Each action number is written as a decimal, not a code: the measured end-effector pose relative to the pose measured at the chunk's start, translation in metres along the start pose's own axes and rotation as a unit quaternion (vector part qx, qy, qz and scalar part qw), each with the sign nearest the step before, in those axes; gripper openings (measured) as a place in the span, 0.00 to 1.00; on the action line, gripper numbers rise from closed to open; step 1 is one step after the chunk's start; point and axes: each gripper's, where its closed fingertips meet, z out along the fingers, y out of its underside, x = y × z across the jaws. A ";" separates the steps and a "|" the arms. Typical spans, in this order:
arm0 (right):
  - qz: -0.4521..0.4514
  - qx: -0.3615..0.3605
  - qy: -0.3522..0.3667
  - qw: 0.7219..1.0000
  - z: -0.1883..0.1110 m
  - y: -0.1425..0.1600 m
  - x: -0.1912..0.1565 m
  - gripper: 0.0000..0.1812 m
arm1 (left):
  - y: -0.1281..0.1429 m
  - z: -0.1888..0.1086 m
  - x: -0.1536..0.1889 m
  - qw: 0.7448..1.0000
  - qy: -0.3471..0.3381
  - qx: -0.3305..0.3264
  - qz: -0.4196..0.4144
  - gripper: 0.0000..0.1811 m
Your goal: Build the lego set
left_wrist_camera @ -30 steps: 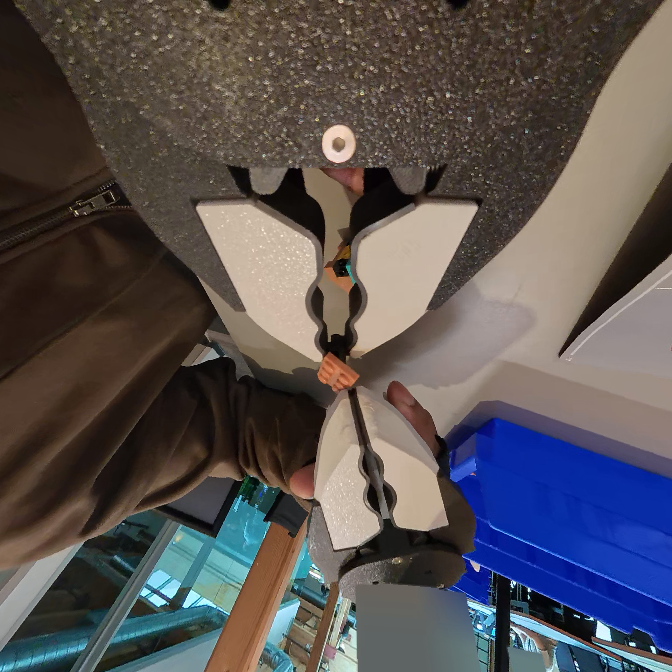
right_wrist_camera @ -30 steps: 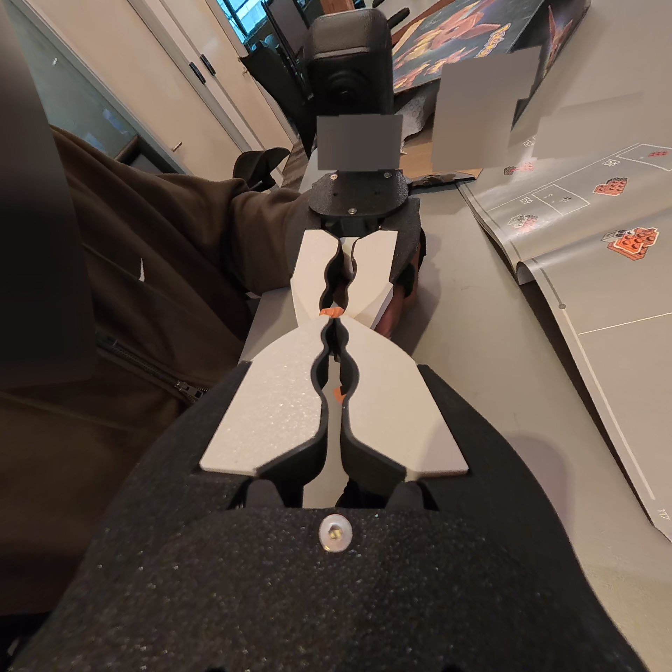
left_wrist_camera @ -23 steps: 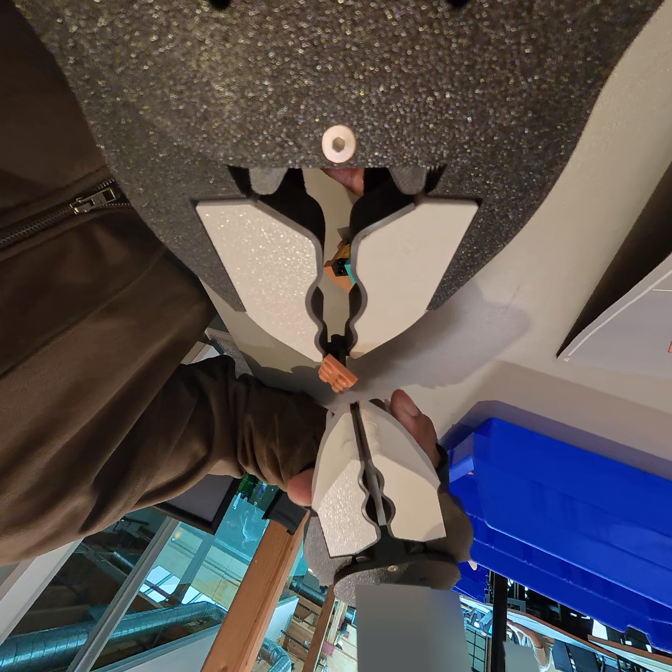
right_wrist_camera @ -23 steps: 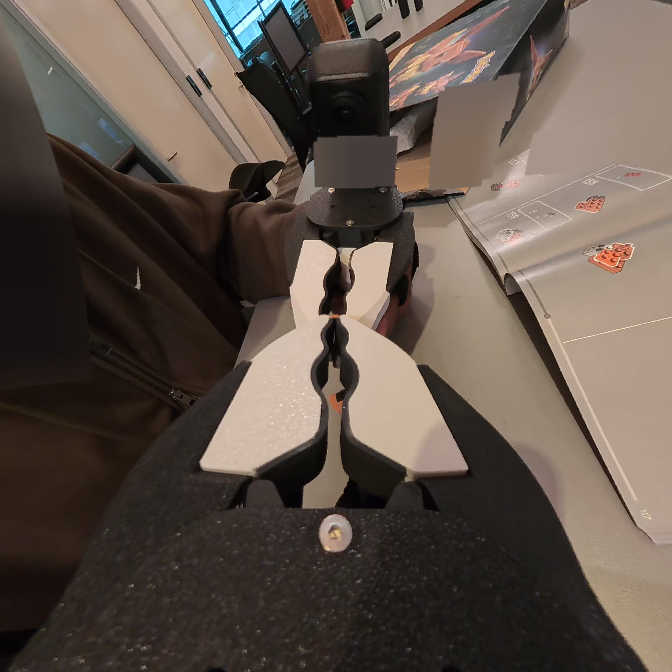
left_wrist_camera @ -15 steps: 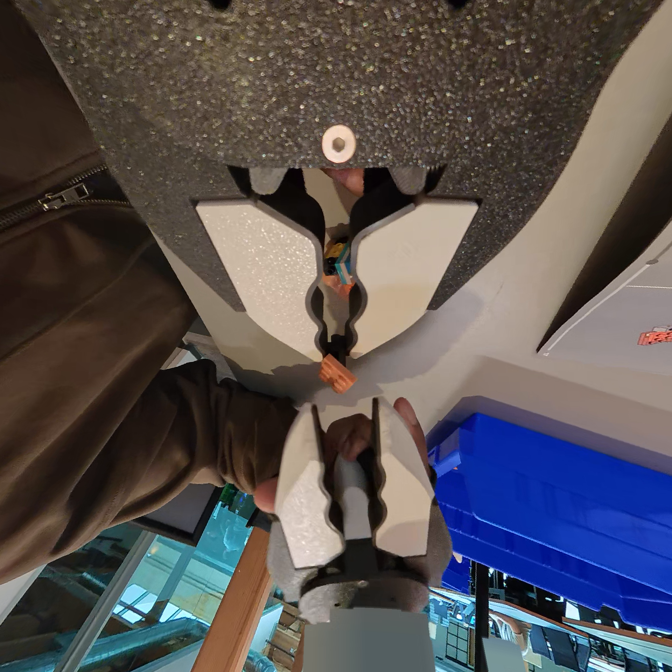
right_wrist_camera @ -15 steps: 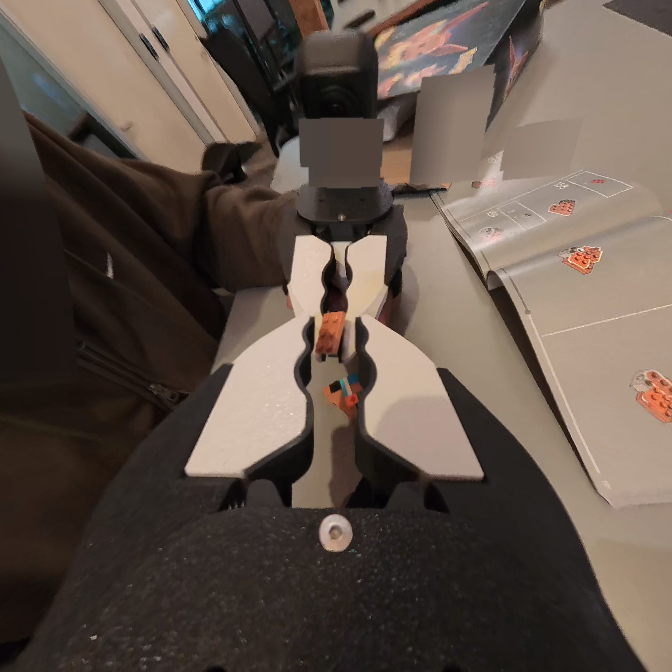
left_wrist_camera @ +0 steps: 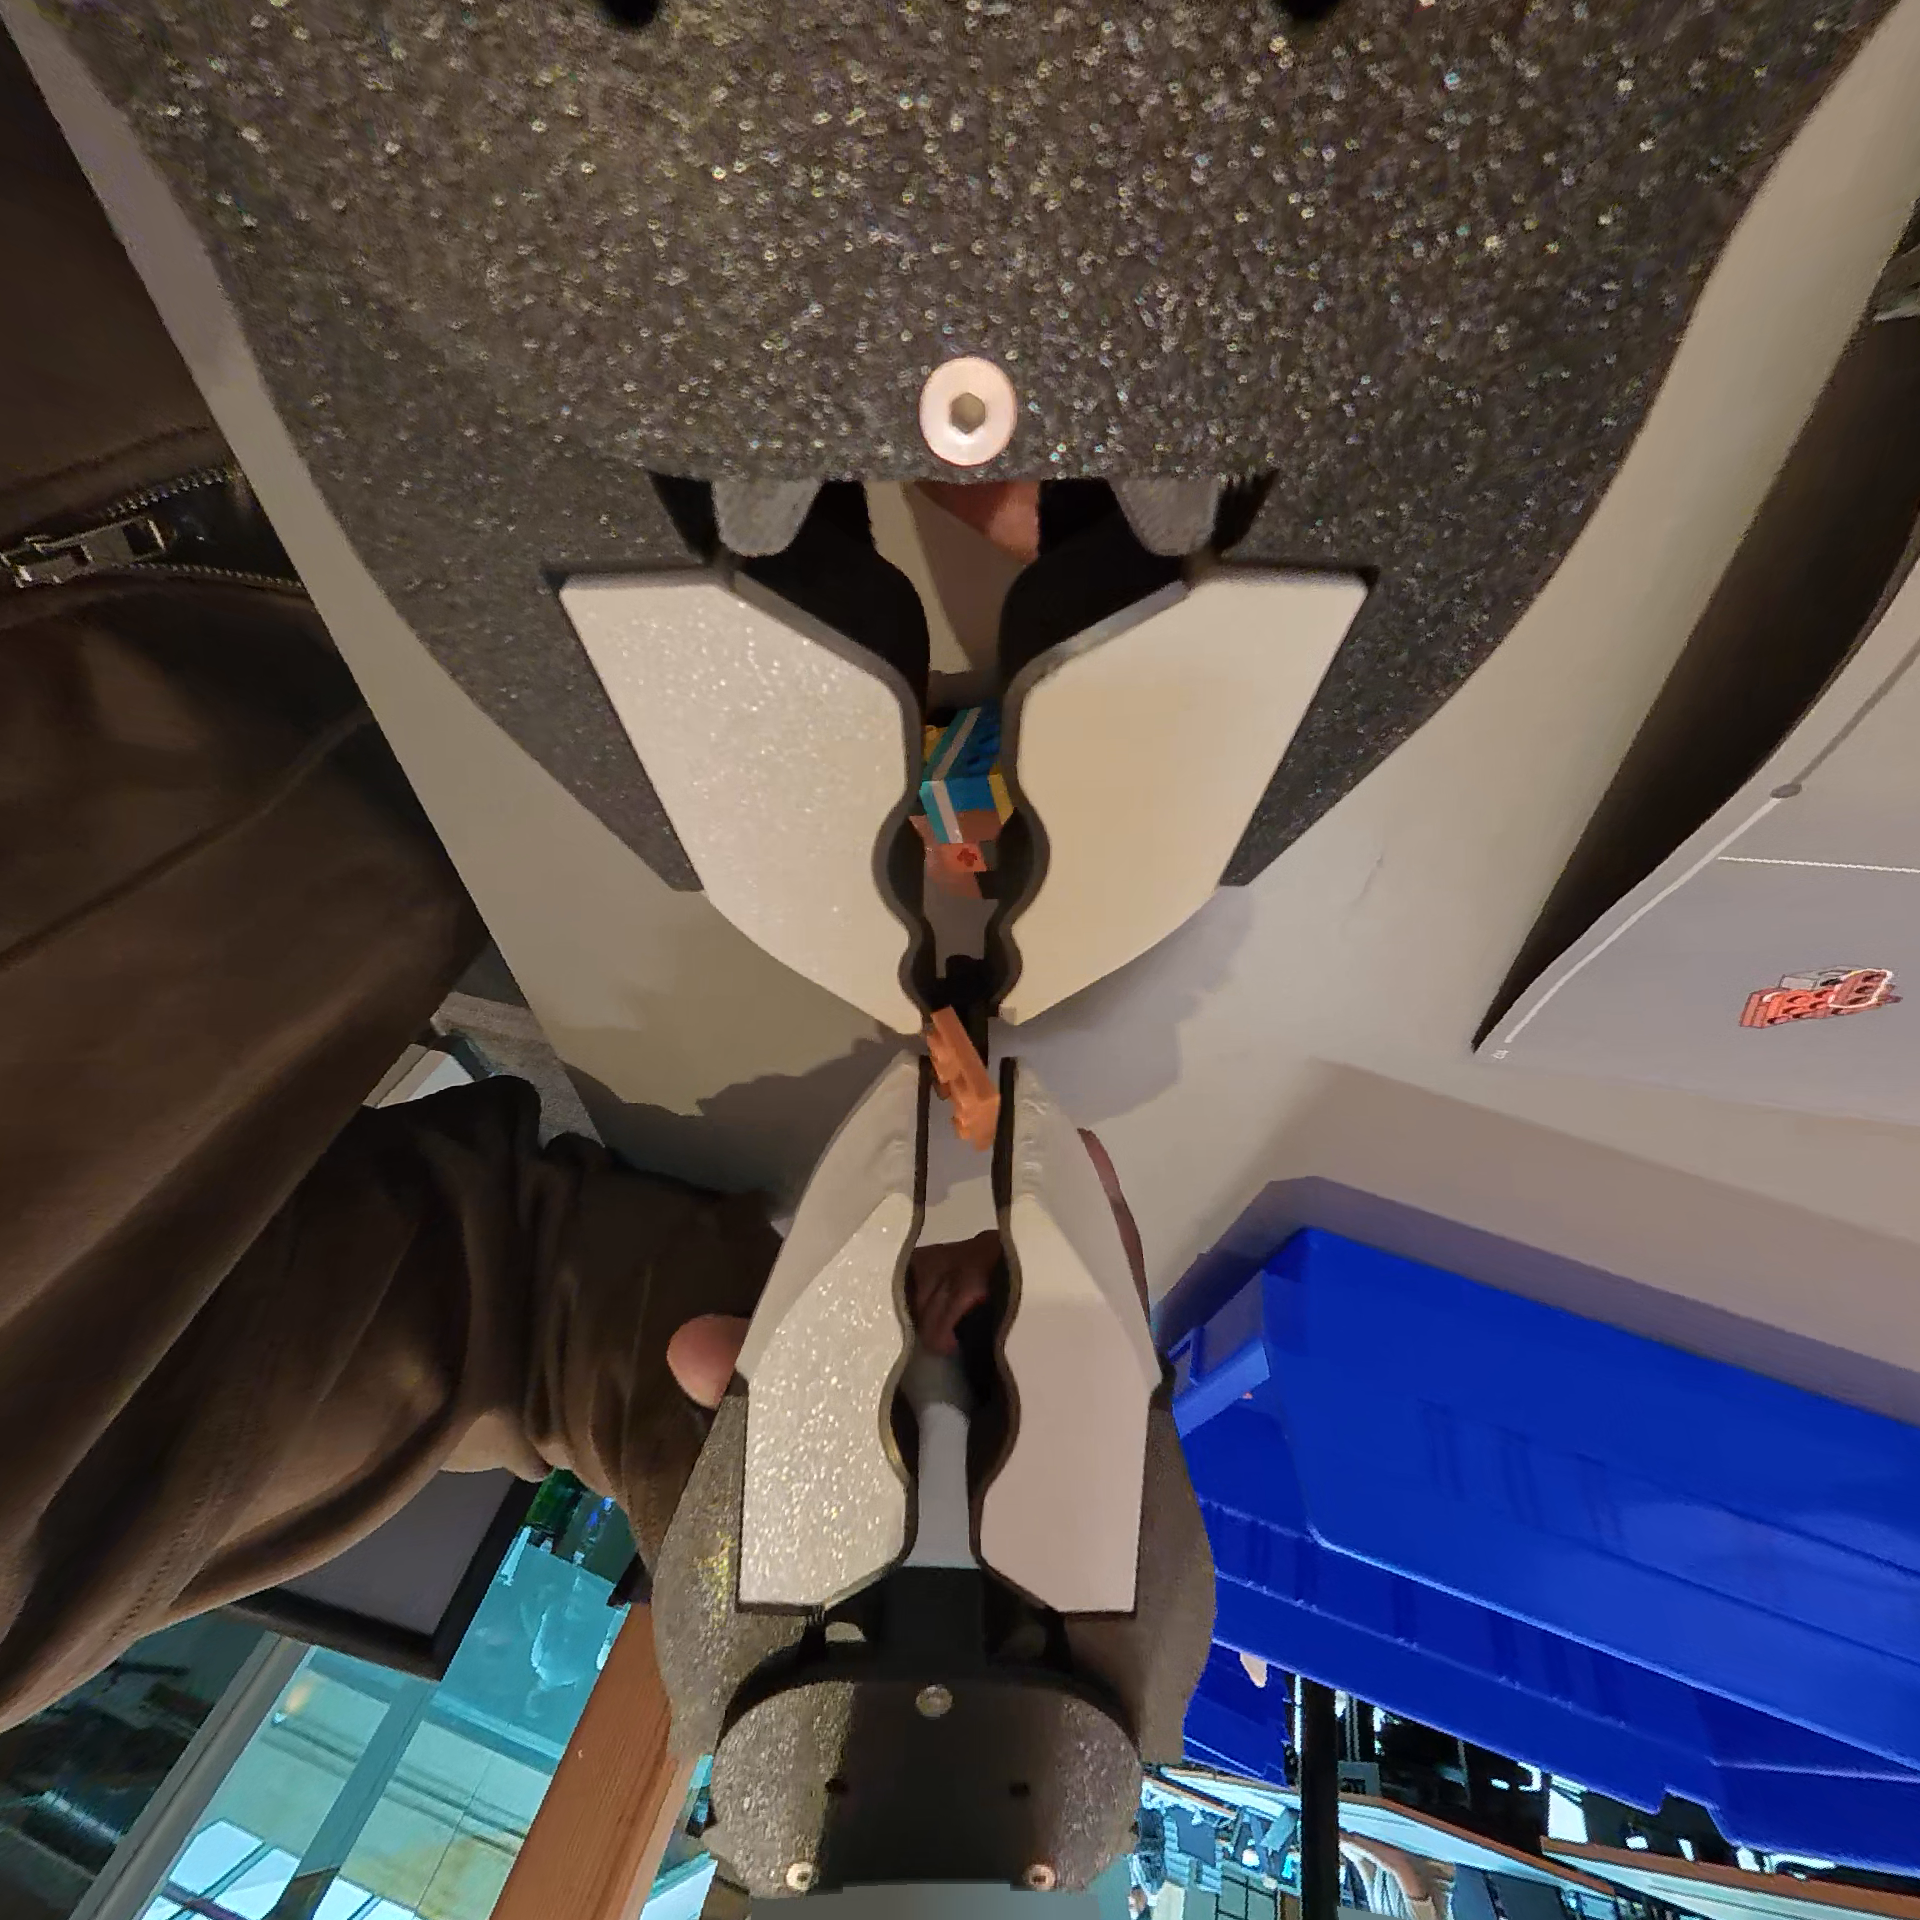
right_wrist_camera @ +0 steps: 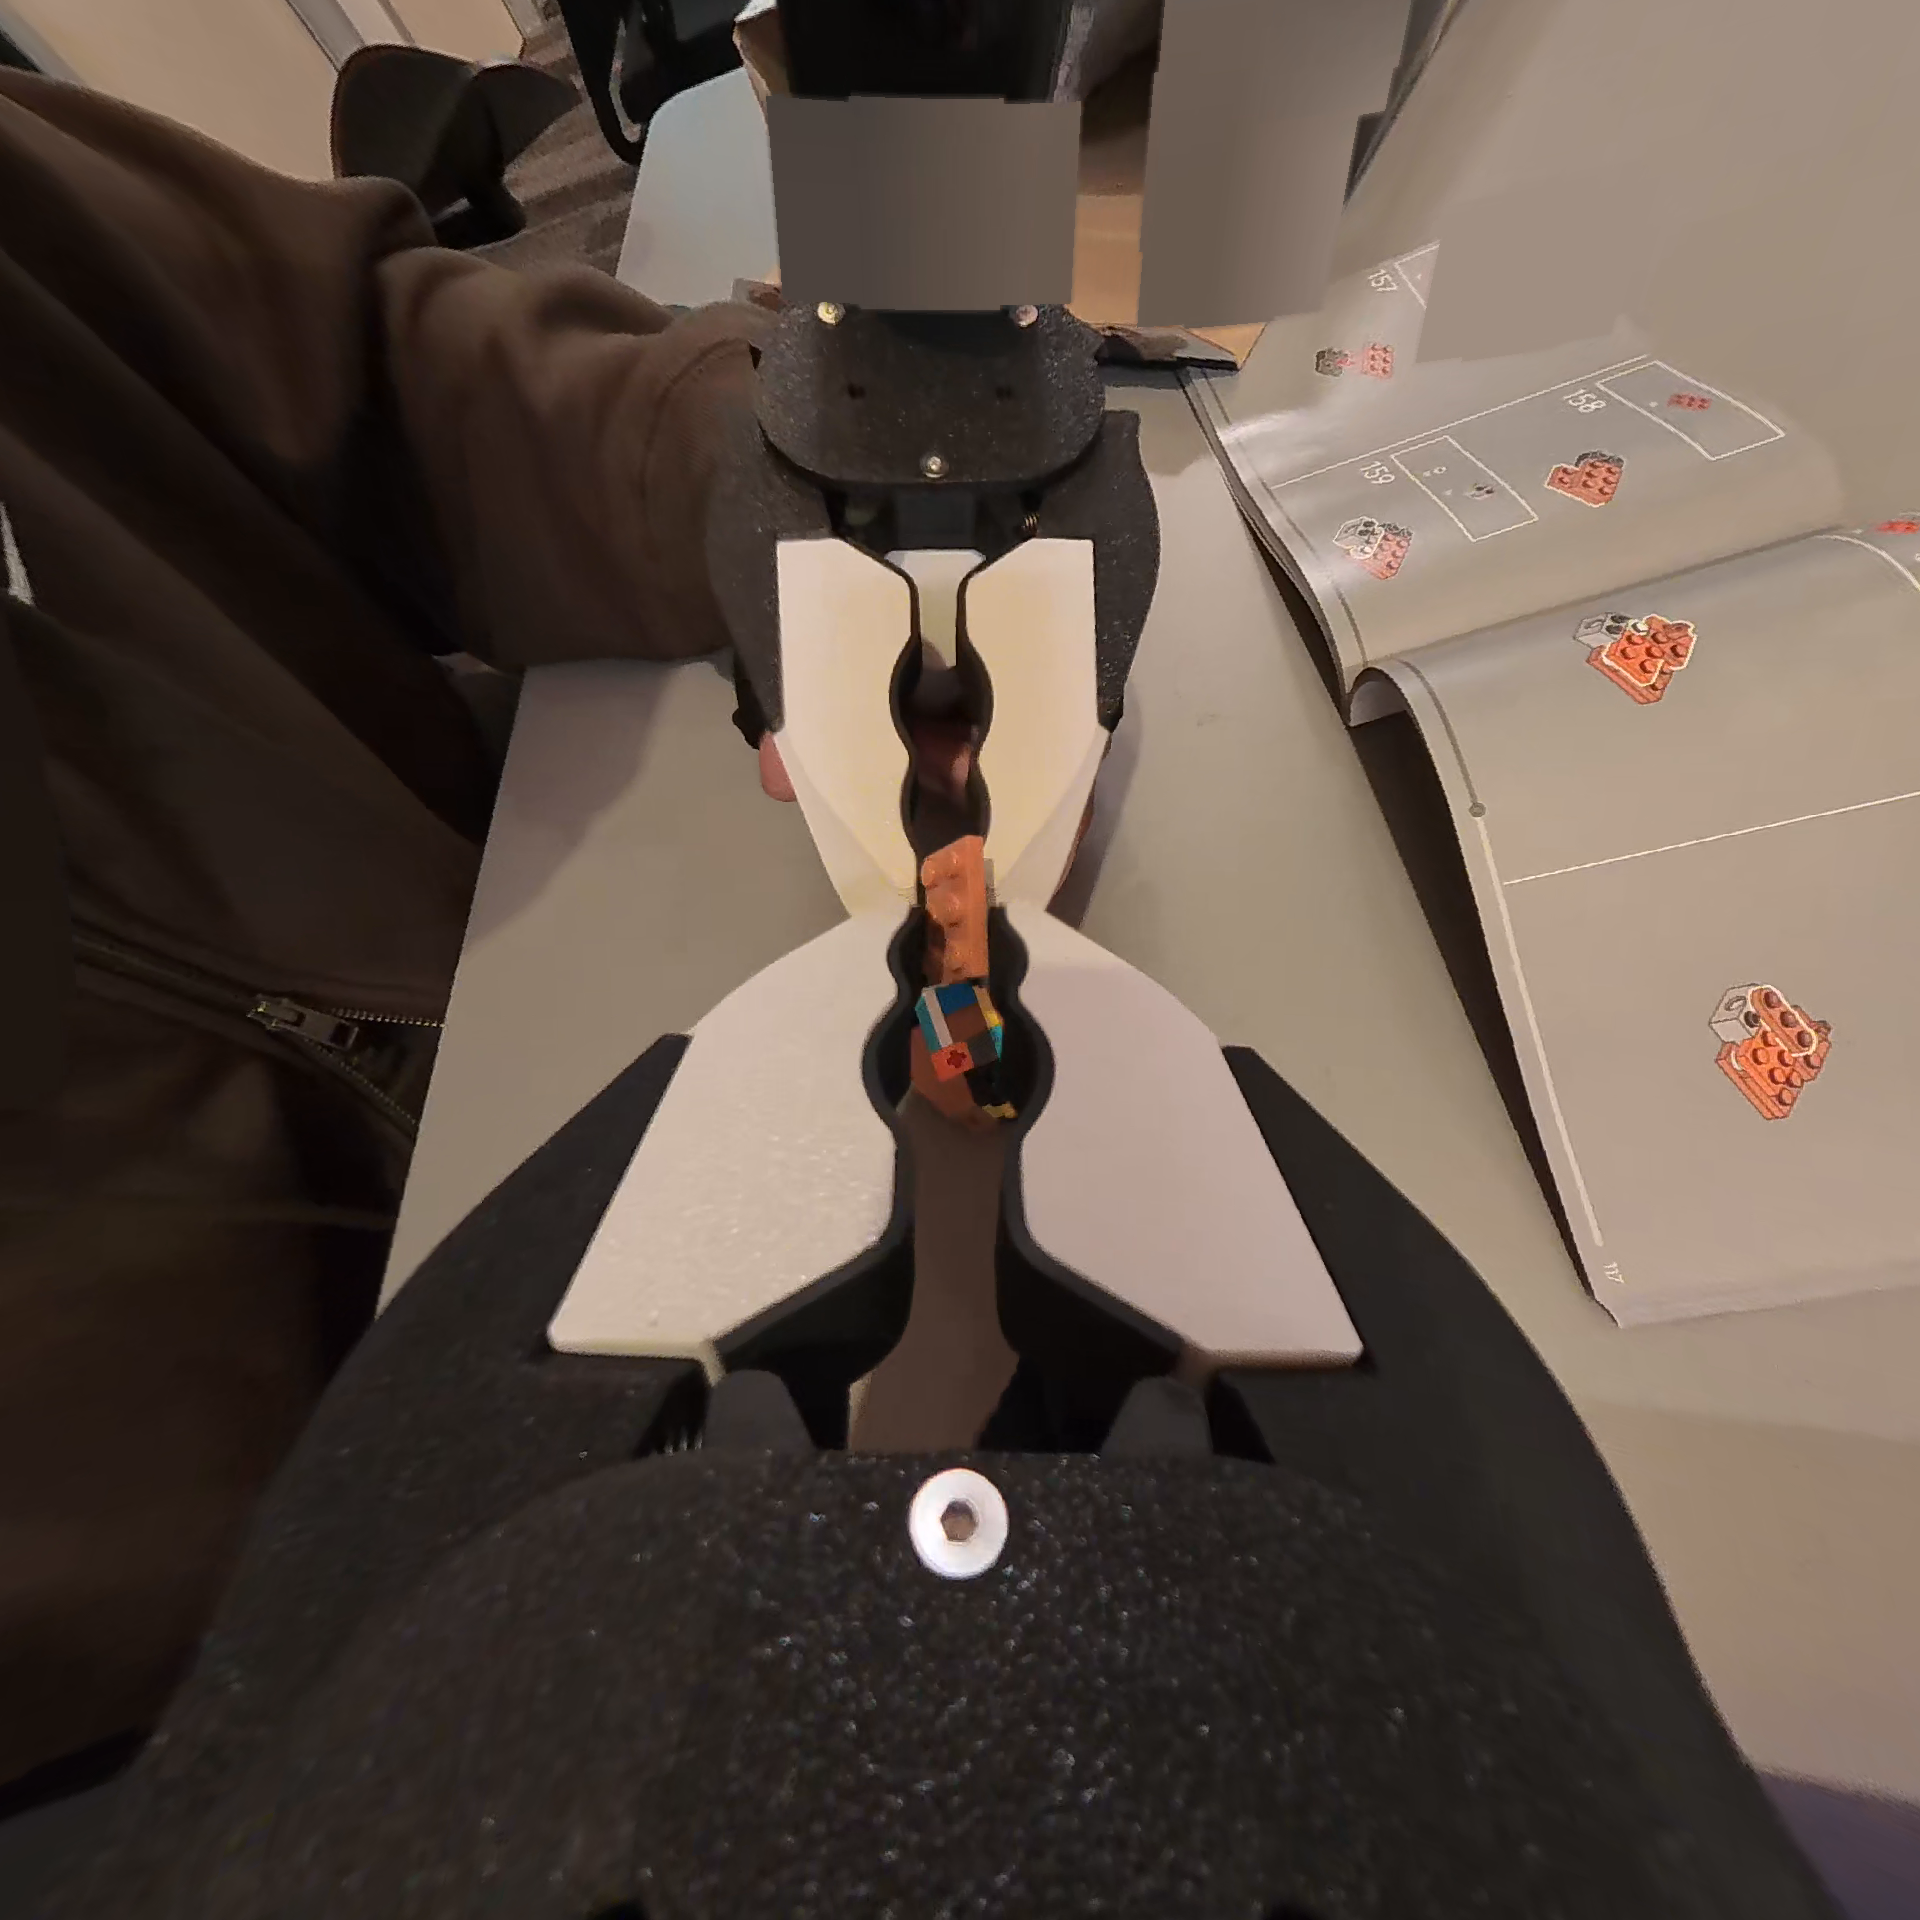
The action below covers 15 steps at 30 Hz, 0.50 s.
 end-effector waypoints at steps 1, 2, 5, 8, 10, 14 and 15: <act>-0.002 -0.003 0.002 1.000 0.000 0.001 0.000 0.06 | 0.000 0.000 -0.001 1.000 -0.005 -0.003 0.004 0.05; -0.005 -0.005 0.004 1.000 0.001 0.001 0.000 0.06 | 0.001 0.000 -0.001 1.000 -0.010 -0.005 0.007 0.05; -0.016 -0.004 0.016 1.000 0.001 0.001 0.002 0.05 | 0.000 0.000 -0.005 0.999 -0.028 -0.009 0.017 0.05; -0.046 -0.007 0.035 0.998 0.001 0.001 0.004 0.05 | 0.000 0.000 -0.007 0.998 -0.053 -0.020 0.041 0.05; -0.074 -0.011 0.047 0.996 0.000 0.001 0.004 0.06 | 0.000 0.001 -0.008 0.995 -0.070 -0.030 0.064 0.04; -0.147 -0.026 0.075 0.986 0.000 0.004 0.003 0.06 | 0.001 0.002 -0.009 0.985 -0.107 -0.055 0.125 0.04; -0.163 -0.029 0.082 0.983 0.000 0.005 0.003 0.06 | 0.001 0.002 -0.010 0.981 -0.117 -0.063 0.143 0.05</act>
